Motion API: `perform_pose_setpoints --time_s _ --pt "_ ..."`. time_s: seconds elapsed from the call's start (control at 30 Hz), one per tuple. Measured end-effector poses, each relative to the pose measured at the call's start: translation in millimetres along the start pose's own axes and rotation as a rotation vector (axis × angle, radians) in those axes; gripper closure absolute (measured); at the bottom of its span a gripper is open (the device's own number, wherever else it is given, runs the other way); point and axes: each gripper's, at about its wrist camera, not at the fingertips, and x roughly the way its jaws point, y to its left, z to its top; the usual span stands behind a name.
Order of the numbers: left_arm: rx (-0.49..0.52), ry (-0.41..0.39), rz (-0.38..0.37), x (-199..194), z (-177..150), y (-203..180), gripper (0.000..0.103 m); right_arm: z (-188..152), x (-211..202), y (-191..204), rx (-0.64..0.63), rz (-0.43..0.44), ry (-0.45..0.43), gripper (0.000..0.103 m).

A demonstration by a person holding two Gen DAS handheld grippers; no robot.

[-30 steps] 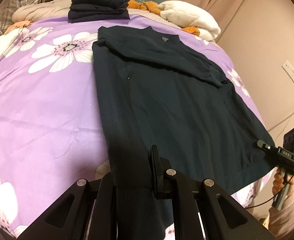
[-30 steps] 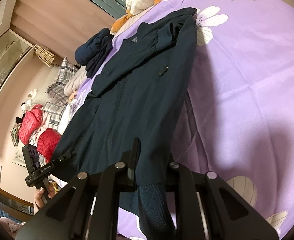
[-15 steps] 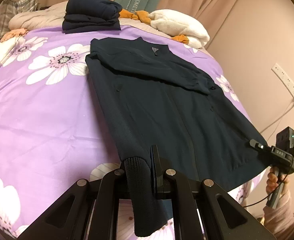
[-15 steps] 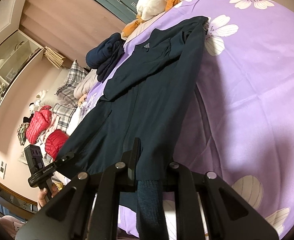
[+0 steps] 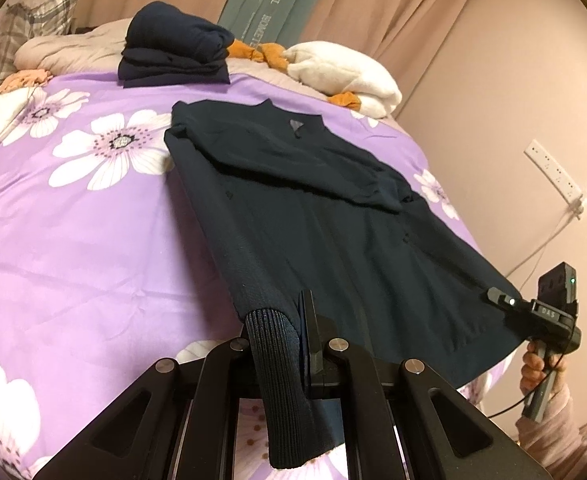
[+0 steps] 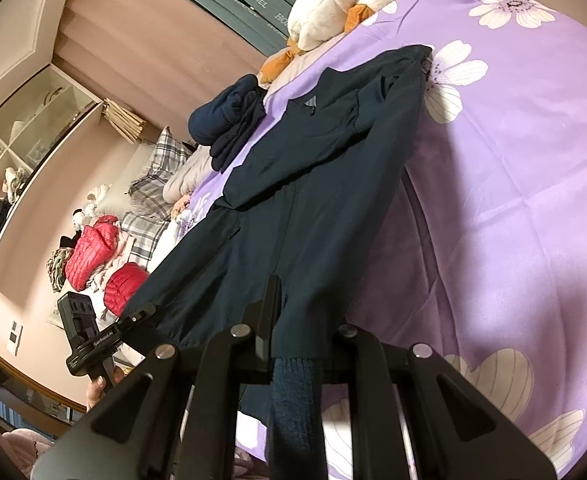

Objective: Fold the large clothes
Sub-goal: 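Lift the hem with both grippers and carry it toward the collar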

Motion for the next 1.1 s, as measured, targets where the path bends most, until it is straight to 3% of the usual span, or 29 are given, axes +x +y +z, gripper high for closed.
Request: perform_pose_setpoints --time_s 1.1 --pt "0.046 -0.072 -0.062 -38 12 -15 0.098 -1 -31 34 -0.067 0.091 -0.050 0.091"
